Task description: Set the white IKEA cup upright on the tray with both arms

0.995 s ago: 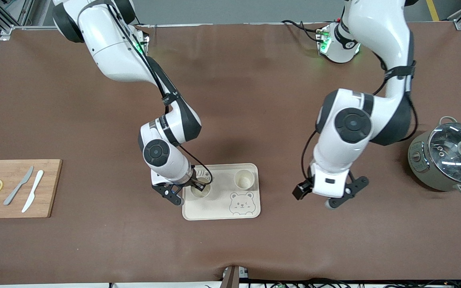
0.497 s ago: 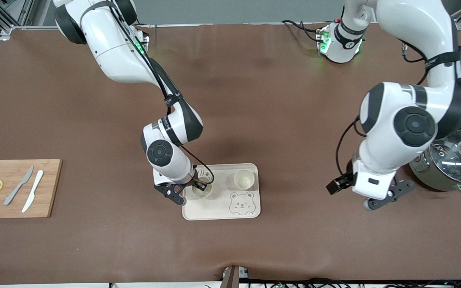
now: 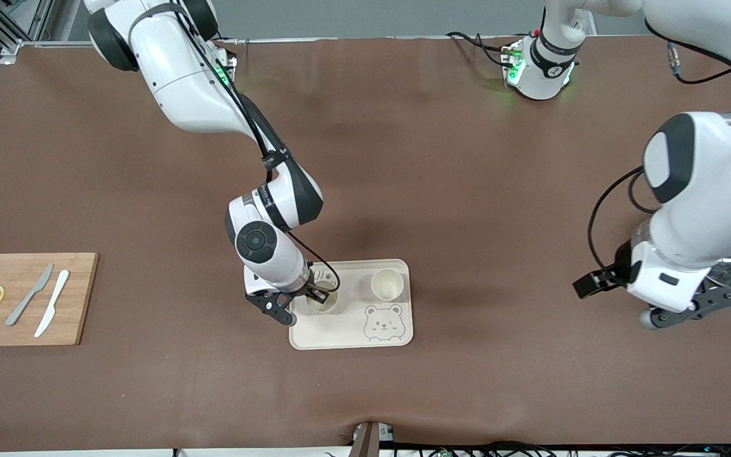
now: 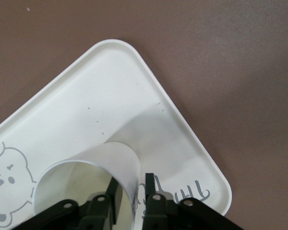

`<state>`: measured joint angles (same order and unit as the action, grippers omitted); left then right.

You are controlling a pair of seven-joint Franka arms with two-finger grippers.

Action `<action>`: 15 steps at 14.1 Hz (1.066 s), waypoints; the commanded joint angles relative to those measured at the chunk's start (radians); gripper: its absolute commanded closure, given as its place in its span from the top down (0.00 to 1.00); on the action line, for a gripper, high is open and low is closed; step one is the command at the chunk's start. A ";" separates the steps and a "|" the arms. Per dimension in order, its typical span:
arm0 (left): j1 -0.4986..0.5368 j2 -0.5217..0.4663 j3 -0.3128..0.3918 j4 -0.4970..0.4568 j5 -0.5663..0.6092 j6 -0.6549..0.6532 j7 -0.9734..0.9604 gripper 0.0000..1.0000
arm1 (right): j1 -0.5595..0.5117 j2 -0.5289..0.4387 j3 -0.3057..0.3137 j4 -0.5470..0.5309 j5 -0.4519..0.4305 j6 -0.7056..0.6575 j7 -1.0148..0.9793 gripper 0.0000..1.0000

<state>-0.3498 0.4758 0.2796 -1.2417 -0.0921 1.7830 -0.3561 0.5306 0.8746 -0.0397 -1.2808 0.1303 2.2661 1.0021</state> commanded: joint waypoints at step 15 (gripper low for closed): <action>0.115 -0.152 -0.008 -0.024 0.020 -0.073 0.284 1.00 | -0.066 -0.558 -0.008 -0.154 0.054 -0.536 -0.126 1.00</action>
<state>-0.2344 0.3497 0.2794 -1.2463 -0.0920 1.7203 -0.0750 0.4735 0.5085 -0.0612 -1.2618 0.1616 1.7449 0.8944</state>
